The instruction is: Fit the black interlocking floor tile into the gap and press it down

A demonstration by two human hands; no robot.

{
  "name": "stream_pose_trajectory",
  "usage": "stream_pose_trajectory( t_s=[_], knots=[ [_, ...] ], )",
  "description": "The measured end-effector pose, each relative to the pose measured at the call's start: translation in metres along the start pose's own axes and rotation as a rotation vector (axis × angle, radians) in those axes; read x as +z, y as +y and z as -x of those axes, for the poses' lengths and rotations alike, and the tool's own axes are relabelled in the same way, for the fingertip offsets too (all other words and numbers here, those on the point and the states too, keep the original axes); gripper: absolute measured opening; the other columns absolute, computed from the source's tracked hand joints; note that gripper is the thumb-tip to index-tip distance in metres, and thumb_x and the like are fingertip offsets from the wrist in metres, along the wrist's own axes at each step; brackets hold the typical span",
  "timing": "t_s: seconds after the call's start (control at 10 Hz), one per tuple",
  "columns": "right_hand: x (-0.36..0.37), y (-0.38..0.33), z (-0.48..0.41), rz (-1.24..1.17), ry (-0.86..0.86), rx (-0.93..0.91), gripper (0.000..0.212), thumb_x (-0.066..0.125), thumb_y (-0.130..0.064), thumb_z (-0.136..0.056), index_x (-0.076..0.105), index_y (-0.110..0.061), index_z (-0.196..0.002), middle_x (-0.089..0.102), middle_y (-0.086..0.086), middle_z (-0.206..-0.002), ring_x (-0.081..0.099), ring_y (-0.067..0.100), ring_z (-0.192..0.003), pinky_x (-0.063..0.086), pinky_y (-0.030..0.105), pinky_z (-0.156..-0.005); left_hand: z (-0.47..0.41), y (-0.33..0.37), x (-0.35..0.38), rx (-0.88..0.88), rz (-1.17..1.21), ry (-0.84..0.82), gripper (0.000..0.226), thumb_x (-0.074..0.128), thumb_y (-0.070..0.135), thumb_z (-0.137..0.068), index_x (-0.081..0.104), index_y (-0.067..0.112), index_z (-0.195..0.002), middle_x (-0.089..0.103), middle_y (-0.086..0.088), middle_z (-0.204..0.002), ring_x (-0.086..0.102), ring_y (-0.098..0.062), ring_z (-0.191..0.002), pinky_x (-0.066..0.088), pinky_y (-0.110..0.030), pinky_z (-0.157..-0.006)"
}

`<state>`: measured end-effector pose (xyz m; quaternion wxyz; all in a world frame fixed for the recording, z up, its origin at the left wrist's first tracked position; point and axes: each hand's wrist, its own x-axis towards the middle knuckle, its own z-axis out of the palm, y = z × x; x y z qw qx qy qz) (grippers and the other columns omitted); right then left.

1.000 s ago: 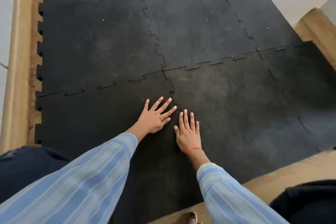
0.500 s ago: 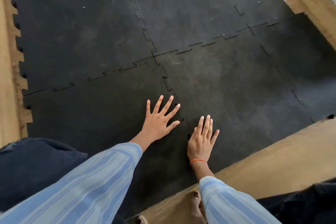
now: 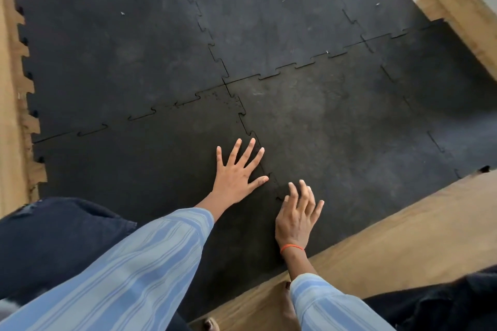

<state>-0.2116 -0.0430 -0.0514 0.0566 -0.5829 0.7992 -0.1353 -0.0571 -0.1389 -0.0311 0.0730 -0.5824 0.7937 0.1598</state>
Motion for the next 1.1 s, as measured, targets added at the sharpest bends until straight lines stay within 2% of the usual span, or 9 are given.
stream_pose_trajectory(
  t_s=[0.1, 0.3, 0.4, 0.5, 0.6, 0.8, 0.9, 1.0, 1.1],
  knots=[
    [0.004, -0.013, -0.002, 0.042, -0.105, -0.237, 0.044, 0.034, -0.023, -0.095, 0.052, -0.015, -0.134, 0.047, 0.003, -0.146, 0.034, 0.019, -0.139, 0.010, 0.044, -0.118, -0.010, -0.010, -0.006, 0.013, 0.017, 0.063, 0.058, 0.008, 0.053, -0.097, 0.008, 0.038, -0.154, -0.001, 0.010, -0.163, 0.003, -0.016, -0.151, 0.001, -0.062, -0.114],
    [0.001, -0.021, -0.007, 0.095, -0.232, -0.218, 0.050, 0.024, -0.033, -0.098, 0.046, -0.017, -0.141, 0.031, -0.002, -0.155, 0.015, 0.014, -0.144, 0.004, 0.038, -0.120, -0.015, -0.016, -0.017, 0.062, -0.005, -0.019, 0.053, 0.021, 0.041, -0.105, 0.003, 0.038, -0.154, -0.008, 0.008, -0.163, -0.004, -0.014, -0.151, 0.004, -0.061, -0.115],
    [-0.003, -0.037, -0.029, 0.082, -0.335, -0.196, 0.059, 0.011, -0.038, -0.096, 0.024, -0.020, -0.151, 0.015, -0.001, -0.161, 0.000, 0.017, -0.146, -0.001, 0.043, -0.119, -0.018, -0.023, -0.028, -0.020, 0.039, -0.040, 0.053, 0.020, 0.040, -0.105, 0.002, 0.034, -0.154, -0.008, 0.006, -0.163, -0.004, -0.014, -0.150, 0.006, -0.057, -0.116],
    [-0.006, -0.058, -0.069, 0.077, -0.460, -0.294, 0.055, 0.017, -0.034, -0.101, 0.009, -0.022, -0.153, 0.000, -0.003, -0.162, -0.004, 0.020, -0.150, -0.002, 0.045, -0.119, -0.019, -0.045, -0.036, -0.132, 0.055, -0.061, 0.054, 0.020, 0.042, -0.105, 0.000, 0.035, -0.154, -0.011, 0.007, -0.163, -0.006, -0.015, -0.150, 0.005, -0.058, -0.116],
    [-0.003, -0.071, -0.097, 0.127, -0.508, -0.459, 0.055, 0.022, -0.032, -0.103, 0.004, -0.020, -0.154, -0.005, -0.004, -0.162, -0.005, 0.019, -0.150, 0.000, 0.046, -0.119, -0.018, -0.066, -0.038, -0.189, 0.062, -0.083, 0.056, 0.021, 0.047, -0.103, -0.003, 0.038, -0.153, -0.015, 0.007, -0.162, -0.009, -0.016, -0.150, 0.004, -0.060, -0.116],
    [-0.007, -0.085, -0.110, 0.210, -0.657, -0.464, 0.058, 0.017, -0.035, -0.102, -0.007, -0.019, -0.153, -0.015, -0.006, -0.161, -0.014, 0.017, -0.148, -0.003, 0.048, -0.119, -0.018, -0.068, -0.046, -0.225, 0.068, -0.152, 0.058, 0.022, 0.048, -0.103, -0.004, 0.039, -0.153, -0.018, 0.007, -0.162, -0.011, -0.018, -0.150, 0.005, -0.062, -0.115],
    [-0.021, -0.100, -0.116, 0.288, -0.794, -0.429, 0.060, 0.022, -0.031, -0.102, -0.007, -0.018, -0.153, -0.018, -0.005, -0.160, -0.015, 0.020, -0.148, -0.001, 0.053, -0.119, -0.022, -0.061, -0.059, -0.249, 0.035, -0.218, 0.059, 0.029, 0.043, -0.103, 0.001, 0.036, -0.154, -0.011, 0.003, -0.163, -0.002, -0.022, -0.151, 0.009, -0.062, -0.115],
    [-0.053, -0.141, -0.152, 0.395, -0.952, -0.343, 0.057, 0.034, -0.022, -0.098, 0.016, -0.015, -0.152, 0.007, 0.002, -0.162, 0.009, 0.028, -0.149, 0.013, 0.056, -0.117, -0.034, -0.059, -0.104, -0.299, 0.049, -0.350, 0.056, 0.035, 0.037, -0.103, 0.014, 0.031, -0.155, 0.017, -0.005, -0.162, 0.025, -0.029, -0.145, 0.025, -0.055, -0.113],
    [-0.097, -0.190, -0.198, 0.392, -0.915, -0.335, 0.046, 0.044, -0.018, -0.093, 0.044, -0.013, -0.138, 0.044, 0.013, -0.146, 0.042, 0.034, -0.134, 0.034, 0.053, -0.109, -0.043, -0.069, -0.162, -0.343, 0.107, -0.365, 0.046, 0.036, 0.036, -0.102, 0.039, 0.021, -0.145, 0.044, -0.010, -0.147, 0.045, -0.031, -0.131, 0.041, -0.046, -0.102]
  ],
)
